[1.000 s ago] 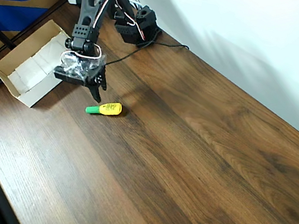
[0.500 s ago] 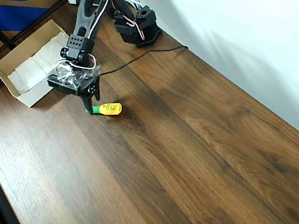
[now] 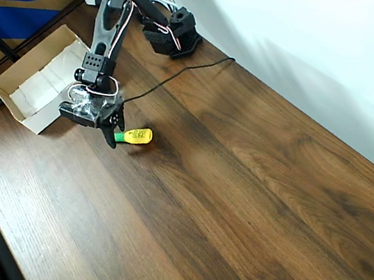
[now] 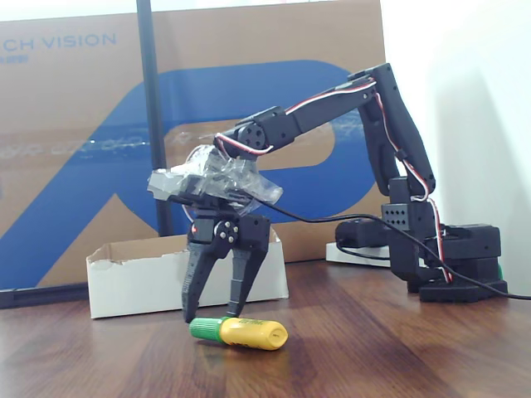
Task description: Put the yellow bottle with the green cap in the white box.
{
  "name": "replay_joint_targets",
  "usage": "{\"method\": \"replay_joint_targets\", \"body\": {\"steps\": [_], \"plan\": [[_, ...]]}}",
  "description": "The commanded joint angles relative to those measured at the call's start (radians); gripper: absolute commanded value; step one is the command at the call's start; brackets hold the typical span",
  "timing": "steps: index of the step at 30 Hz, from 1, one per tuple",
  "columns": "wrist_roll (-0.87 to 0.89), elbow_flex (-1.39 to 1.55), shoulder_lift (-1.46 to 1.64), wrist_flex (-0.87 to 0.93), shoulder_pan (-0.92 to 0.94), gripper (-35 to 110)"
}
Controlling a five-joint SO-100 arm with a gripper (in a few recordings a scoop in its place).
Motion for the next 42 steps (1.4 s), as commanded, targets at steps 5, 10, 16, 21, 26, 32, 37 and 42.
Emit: {"method": "replay_joint_targets", "body": {"steps": [5,10,16,21,26,32,37,42], "plan": [[-0.018,-0.092,-0.002,0.066,-0.077,25],[-0.015,-0.101,-0.02,0.078,-0.106,25],[-0.023,-0.107,-0.032,0.087,-0.12,23],[-0.021,-0.106,-0.031,0.089,-0.123,20],[-0.023,-0.104,-0.029,0.094,-0.121,20],[-0.021,-0.104,-0.037,0.095,-0.112,20],[-0.023,-0.115,-0.074,0.097,-0.086,20],[-0.023,-0.123,-0.103,0.097,-0.063,20]]}}
